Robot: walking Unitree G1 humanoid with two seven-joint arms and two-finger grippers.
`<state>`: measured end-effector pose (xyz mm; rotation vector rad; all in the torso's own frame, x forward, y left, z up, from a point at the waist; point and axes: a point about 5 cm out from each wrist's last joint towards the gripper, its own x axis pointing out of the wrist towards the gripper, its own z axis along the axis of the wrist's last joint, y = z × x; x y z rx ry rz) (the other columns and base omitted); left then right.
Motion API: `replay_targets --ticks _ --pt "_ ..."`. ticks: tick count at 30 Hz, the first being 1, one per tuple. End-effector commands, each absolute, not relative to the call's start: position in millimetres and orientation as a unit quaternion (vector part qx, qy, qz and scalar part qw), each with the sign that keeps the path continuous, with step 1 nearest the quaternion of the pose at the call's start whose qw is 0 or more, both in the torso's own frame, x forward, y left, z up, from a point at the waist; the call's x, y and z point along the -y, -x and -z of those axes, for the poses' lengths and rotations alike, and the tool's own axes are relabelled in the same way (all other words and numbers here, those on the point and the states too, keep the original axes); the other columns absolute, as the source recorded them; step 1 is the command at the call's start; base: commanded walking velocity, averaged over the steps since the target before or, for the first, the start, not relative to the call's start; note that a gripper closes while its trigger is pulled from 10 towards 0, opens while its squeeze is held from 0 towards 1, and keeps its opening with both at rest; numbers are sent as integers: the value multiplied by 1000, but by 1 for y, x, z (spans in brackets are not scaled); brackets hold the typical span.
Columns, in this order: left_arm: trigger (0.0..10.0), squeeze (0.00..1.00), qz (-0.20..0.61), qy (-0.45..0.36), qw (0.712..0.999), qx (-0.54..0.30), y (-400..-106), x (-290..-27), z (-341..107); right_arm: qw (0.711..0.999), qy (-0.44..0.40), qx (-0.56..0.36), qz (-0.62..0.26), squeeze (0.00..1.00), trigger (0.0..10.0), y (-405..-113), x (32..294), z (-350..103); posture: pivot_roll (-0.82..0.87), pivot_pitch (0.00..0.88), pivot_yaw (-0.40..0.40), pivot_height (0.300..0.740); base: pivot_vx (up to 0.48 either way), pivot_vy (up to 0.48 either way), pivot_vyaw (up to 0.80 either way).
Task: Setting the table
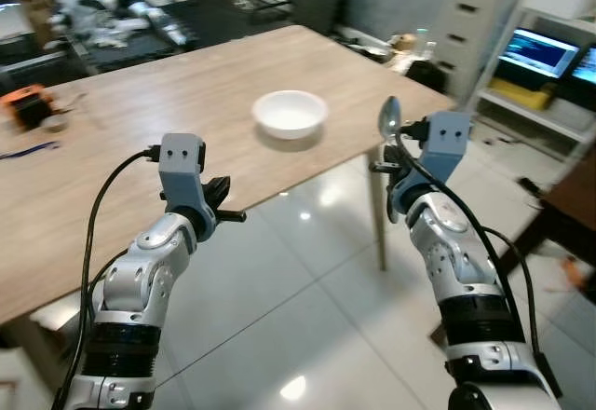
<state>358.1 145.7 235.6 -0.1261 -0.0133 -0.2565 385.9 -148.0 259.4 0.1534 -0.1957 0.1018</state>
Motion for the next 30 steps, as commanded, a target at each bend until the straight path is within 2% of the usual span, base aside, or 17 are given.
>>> replay_targets --ticks 1,7,13,30 --pt "10000 0 127 61 990 -6 -358 -145 -230 992 -78 90 -50 0 10000 -386 148 -255 -41 154 80 740 0 0 800" --pt "10000 0 121 58 991 -4 -358 -146 -230 992 -69 93 -57 0 10000 -385 147 -256 -40 155 79 740 0 0 766" --pt "10000 0 105 56 993 -3 -361 -151 -230 989 -59 108 -85 0 10000 -382 137 -260 -39 156 79 740 420 0 0" --pt "10000 0 91 58 994 -5 -363 -156 -228 988 -58 104 -98 0 10000 -381 133 -257 -40 150 79 740 452 0 0"
